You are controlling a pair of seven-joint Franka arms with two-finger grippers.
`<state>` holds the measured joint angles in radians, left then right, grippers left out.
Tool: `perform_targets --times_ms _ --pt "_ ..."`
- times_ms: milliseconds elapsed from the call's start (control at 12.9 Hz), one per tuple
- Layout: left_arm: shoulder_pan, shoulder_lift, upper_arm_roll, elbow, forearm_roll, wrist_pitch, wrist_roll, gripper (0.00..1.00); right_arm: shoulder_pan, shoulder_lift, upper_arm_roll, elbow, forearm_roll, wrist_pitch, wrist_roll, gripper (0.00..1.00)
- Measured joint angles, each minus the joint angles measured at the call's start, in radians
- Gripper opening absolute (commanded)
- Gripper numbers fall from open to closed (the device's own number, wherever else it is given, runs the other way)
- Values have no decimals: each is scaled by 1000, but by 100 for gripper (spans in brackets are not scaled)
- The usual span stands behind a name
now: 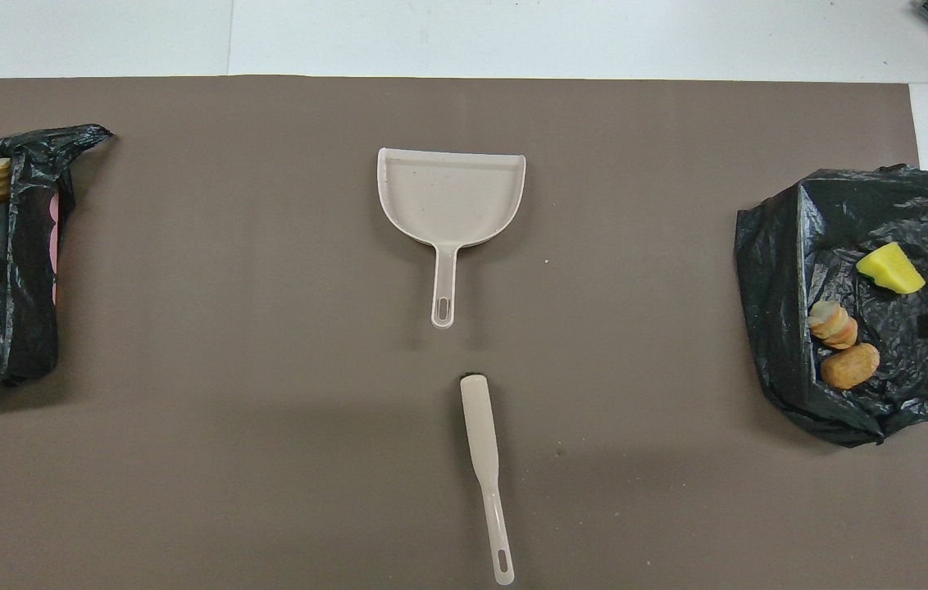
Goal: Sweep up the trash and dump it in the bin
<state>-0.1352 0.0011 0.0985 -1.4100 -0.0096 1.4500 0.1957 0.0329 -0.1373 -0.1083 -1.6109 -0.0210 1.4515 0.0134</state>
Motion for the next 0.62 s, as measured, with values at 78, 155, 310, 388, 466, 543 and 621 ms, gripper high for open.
perform_targets --times_ms 78,155,310,388,466,543,621 --pt "0 -5 0 -7 0 -3 -3 100 0 0 -2 0 0 0 0 100" --pt "0 -13 0 -18 0 -4 -6 100 0 0 -3 0 0 0 0 100" --pt "1 -30 2 -43 0 -4 -8 100 1 0 1 0 0 0 0 100" --pt "1 -37 2 -51 0 -4 -10 100 1 0 2 0 0 0 0 100" --pt "1 -42 2 -56 0 -4 -11 100 1 0 1 0 0 0 0 100" --pt "1 -44 2 -59 0 -4 -12 100 0 0 0 0 0 0 0 100" --pt "1 -46 2 -61 0 -4 -12 100 0 0 -1 1 0 0 0 100"
